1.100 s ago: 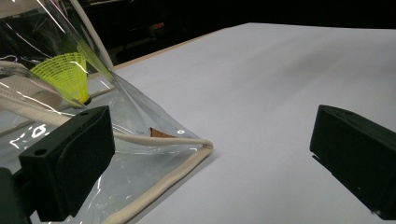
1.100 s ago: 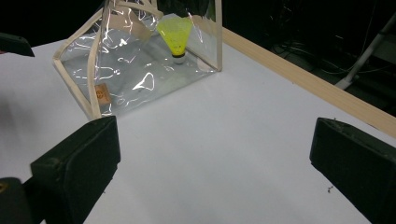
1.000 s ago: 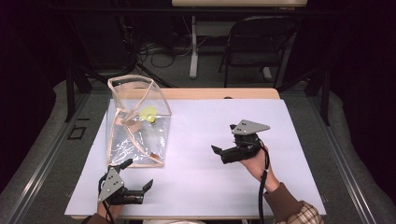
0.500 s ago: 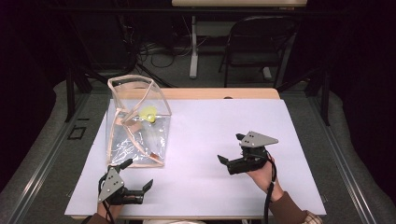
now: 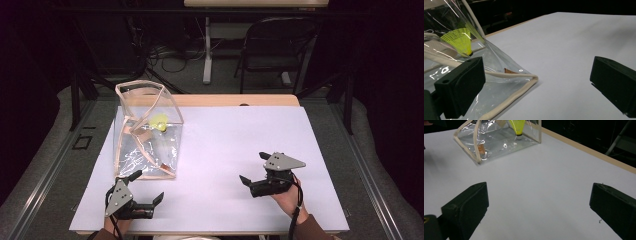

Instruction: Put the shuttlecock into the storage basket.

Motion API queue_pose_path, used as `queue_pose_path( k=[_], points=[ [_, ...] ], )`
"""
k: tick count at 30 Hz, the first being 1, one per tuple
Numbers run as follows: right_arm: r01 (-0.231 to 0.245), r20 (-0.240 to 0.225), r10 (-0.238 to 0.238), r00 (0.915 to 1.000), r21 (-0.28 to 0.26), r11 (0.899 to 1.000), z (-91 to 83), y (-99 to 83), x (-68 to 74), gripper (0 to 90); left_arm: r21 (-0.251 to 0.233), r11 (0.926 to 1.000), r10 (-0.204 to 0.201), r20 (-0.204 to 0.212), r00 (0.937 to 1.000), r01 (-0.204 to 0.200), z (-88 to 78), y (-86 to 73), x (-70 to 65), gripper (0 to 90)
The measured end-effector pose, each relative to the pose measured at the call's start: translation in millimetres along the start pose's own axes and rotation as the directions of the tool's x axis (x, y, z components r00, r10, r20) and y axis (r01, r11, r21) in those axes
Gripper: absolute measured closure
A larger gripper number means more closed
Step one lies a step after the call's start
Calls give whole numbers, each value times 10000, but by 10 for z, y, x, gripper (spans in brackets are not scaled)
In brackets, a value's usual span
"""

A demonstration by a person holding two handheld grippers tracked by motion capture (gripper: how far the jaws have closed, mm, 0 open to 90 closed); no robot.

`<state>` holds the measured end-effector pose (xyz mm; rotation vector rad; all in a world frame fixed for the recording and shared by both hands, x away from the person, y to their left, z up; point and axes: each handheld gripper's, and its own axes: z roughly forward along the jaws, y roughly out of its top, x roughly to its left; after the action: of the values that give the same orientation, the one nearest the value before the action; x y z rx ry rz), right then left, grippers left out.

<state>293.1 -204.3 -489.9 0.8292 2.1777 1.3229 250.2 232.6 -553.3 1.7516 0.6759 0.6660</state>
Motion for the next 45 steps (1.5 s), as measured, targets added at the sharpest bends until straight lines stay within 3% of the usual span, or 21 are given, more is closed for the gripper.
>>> queue_pose_path(
  k=[21, 45],
  points=[
    [198, 320, -190, 9993, -232, 9995, -230, -409, 35, 18, 31, 10000, 10, -10, 10000, -10, 2, -1, -2, 0],
    [1202, 616, -1166, 9913, -593, 9910, -451, -715, 152, 0, 88, 9999, 71, -11, 10000, -71, 12, -5, -2, 0]
  ],
)
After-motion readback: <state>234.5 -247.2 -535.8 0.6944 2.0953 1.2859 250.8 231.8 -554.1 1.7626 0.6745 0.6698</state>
